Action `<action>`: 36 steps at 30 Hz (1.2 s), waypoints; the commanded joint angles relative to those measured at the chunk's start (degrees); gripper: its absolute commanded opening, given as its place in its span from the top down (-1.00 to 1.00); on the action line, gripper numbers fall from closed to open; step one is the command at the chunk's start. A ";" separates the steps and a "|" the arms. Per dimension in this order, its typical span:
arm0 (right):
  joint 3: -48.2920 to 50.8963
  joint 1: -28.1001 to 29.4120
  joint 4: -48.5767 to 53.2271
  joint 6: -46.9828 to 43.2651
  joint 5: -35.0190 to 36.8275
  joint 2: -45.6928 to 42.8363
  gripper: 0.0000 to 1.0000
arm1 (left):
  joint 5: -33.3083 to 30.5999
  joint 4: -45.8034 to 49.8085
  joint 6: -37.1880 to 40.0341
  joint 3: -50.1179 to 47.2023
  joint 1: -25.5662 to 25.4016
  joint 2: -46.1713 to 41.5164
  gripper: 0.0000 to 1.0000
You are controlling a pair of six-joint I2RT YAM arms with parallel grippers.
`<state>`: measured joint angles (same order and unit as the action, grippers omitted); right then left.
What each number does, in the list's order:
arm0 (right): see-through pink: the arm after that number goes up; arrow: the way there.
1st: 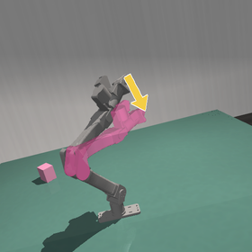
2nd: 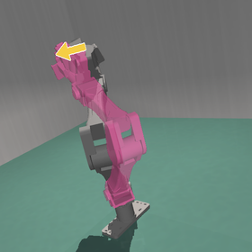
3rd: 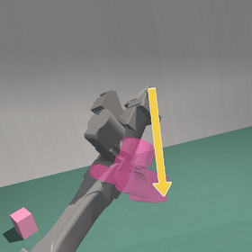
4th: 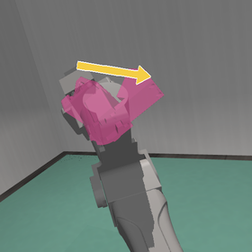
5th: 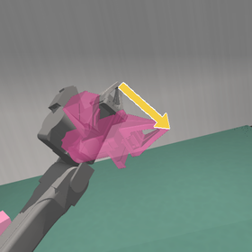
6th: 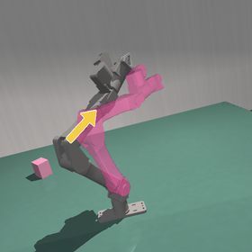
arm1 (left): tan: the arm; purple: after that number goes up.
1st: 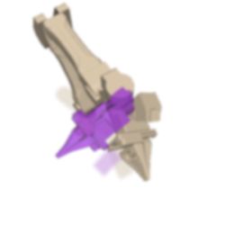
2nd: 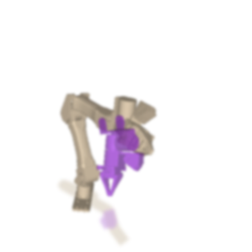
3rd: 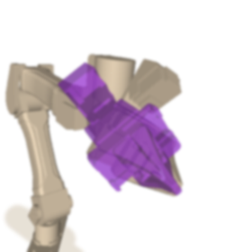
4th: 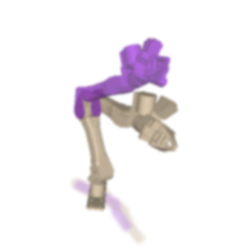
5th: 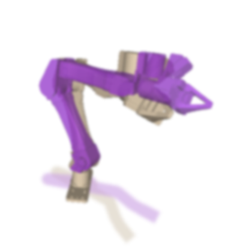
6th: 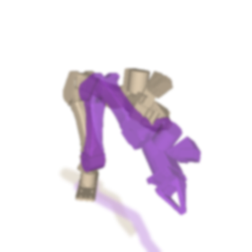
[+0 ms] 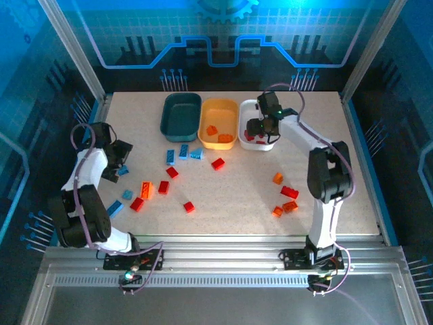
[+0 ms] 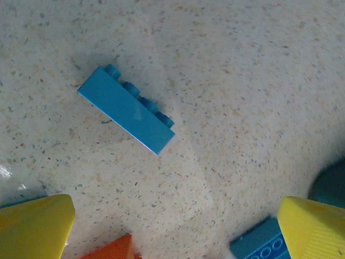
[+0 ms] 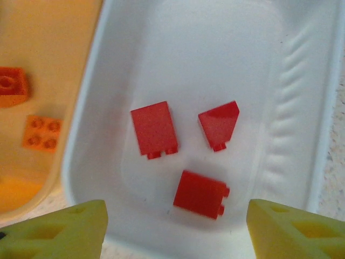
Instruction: Sort the legos into containers by color
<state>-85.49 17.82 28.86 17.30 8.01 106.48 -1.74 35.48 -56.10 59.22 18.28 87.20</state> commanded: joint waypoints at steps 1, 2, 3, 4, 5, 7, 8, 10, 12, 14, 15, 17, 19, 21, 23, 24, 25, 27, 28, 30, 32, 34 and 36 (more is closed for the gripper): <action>5.64 0.61 -3.15 2.50 -2.46 -6.99 -0.40 | 3.60 2.15 -10.34 2.12 0.56 3.02 -0.95; 7.79 0.68 -3.67 2.60 -2.36 -8.89 -0.40 | 3.84 2.45 -11.68 2.95 0.53 3.98 -0.93; 9.41 0.69 -4.09 2.81 -2.32 -10.70 -0.40 | 3.41 2.97 -12.82 3.87 0.60 4.88 -0.92; 10.61 0.71 -4.25 3.03 -2.44 -12.24 -0.40 | 2.87 3.45 -13.84 4.53 0.52 5.51 -0.92; 11.84 0.72 -4.34 3.16 -2.36 -13.97 -0.40 | 2.34 4.21 -15.38 5.21 0.61 6.09 -0.91; 13.88 0.71 -4.29 3.65 -2.87 -16.93 -0.40 | 2.10 4.75 -18.23 5.70 0.82 6.95 -0.86; 14.92 0.78 -4.17 4.08 -3.22 -18.55 -0.40 | 2.17 4.73 -19.50 5.65 1.08 7.36 -0.83; 16.87 0.90 -3.96 4.66 -3.77 -21.41 -0.39 | 1.86 4.41 -20.89 5.66 1.61 8.01 -0.80; 18.97 1.02 -3.53 5.36 -5.22 -24.28 -0.39 | 2.28 3.80 -21.39 5.73 2.72 9.02 -0.75; 21.24 1.31 -3.76 6.15 -6.19 -26.69 -0.39 | 3.32 3.51 -21.58 5.81 3.85 10.55 -0.73; 22.61 1.68 -4.45 6.38 -6.85 -27.88 -0.39 | 4.39 2.88 -21.54 5.69 4.41 11.33 -0.71; 25.09 2.91 -6.13 6.28 -7.36 -29.86 -0.39 | 6.34 1.40 -21.13 5.17 5.42 12.60 -0.65; 26.68 4.49 -7.59 6.37 -7.24 -31.33 -0.39 | 5.91 0.22 -20.11 5.19 5.79 13.73 -0.62; 27.45 6.23 -8.35 5.79 -6.05 -32.11 -0.39 | 4.66 0.87 -18.33 6.76 5.98 14.93 -0.62; 27.14 7.09 -7.97 5.40 -4.75 -31.99 -0.39 | 3.94 0.84 -17.47 7.80 6.25 15.83 -0.59; 26.98 7.22 -7.82 5.31 -4.57 -31.84 -0.39 | 4.30 0.78 -17.39 8.07 6.56 16.44 -0.56; 26.87 7.29 -7.84 5.32 -4.43 -31.74 -0.38 | 4.65 0.67 -17.55 8.27 6.86 17.04 -0.51; 27.09 7.26 -7.95 5.29 -4.23 -31.75 -0.38 | 5.55 -0.32 -17.34 8.28 7.46 18.27 -0.36; 27.13 7.35 -7.94 5.32 -4.18 -31.77 -0.37 | 5.88 -0.40 -17.29 8.36 7.64 18.79 -0.27; 27.12 7.40 -7.70 5.21 -3.76 -31.93 -0.37 | 6.55 -0.89 -16.99 8.27 8.00 19.65 -0.02; 27.07 7.40 -7.66 5.04 -3.36 -32.18 -0.36 | 6.71 -1.37 -16.74 8.10 8.11 20.02 0.11; 26.99 7.39 -7.59 4.98 -3.12 -32.24 -0.36 | 6.90 -1.87 -16.55 7.85 8.15 20.20 0.18; 27.04 7.40 -7.61 4.99 -3.00 -32.30 -0.36 | 7.42 -2.38 -16.46 7.67 8.09 20.13 0.30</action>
<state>-58.81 24.75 22.15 22.65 4.05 75.53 3.95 33.76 -73.21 66.41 26.06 106.15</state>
